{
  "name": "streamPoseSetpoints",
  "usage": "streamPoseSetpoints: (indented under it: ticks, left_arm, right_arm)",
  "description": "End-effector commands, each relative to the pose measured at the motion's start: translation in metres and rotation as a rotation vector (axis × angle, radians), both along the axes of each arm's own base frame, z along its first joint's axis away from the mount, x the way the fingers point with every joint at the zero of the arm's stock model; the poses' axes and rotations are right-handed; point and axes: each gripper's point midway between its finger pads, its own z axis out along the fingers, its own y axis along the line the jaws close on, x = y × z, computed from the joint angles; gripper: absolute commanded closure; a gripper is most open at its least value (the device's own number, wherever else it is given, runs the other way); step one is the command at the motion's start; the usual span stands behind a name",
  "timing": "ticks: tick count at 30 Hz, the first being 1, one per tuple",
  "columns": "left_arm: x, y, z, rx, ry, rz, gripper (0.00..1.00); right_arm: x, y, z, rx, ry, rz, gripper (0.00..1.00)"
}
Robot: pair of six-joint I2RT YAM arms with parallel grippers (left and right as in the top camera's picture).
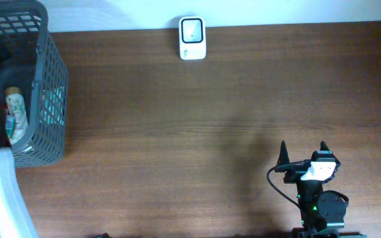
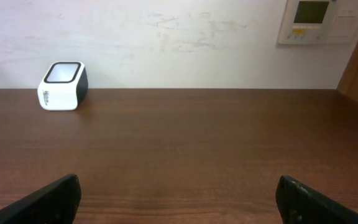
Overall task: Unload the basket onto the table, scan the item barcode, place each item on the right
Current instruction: 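Grasp the white-green tube inside the basket with the left gripper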
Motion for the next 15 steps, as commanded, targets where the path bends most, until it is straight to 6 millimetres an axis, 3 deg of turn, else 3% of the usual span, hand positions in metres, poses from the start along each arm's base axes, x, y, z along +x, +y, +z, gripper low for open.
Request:
streamPoseSetpoints:
  ticks: [1, 5, 8, 10, 11, 13, 15]
  left_arm:
    - [0.019, 0.027, -0.059, -0.069, 0.164, 0.063, 0.01]
    - [0.027, 0.052, -0.090, -0.127, 0.202, 0.129, 0.01]
    - [0.026, 0.093, -0.112, -0.120, 0.256, 0.172, 0.01]
    - [0.021, 0.117, -0.139, -0.108, 0.361, 0.188, 0.01]
    - [0.018, 0.123, -0.151, -0.123, 0.393, 0.198, 0.05]
    - [0.022, 0.127, -0.165, -0.140, 0.420, 0.198, 0.32]
    - [0.033, 0.125, -0.188, -0.167, 0.459, 0.148, 0.43]
  right_arm:
    - [0.000, -0.001, -0.003, -0.006, 0.006, -0.002, 0.01]
    - [0.000, -0.001, -0.003, -0.006, 0.006, -0.002, 0.01]
    - [0.000, -0.001, -0.003, -0.006, 0.006, -0.002, 0.01]
    - [0.000, -0.001, -0.003, -0.006, 0.006, -0.002, 0.01]
    - [0.000, -0.001, -0.003, -0.006, 0.006, -0.002, 0.01]
    - [0.000, -0.001, -0.003, -0.006, 0.006, -0.002, 0.01]
    - [0.000, -0.001, -0.003, -0.006, 0.006, -0.002, 0.01]
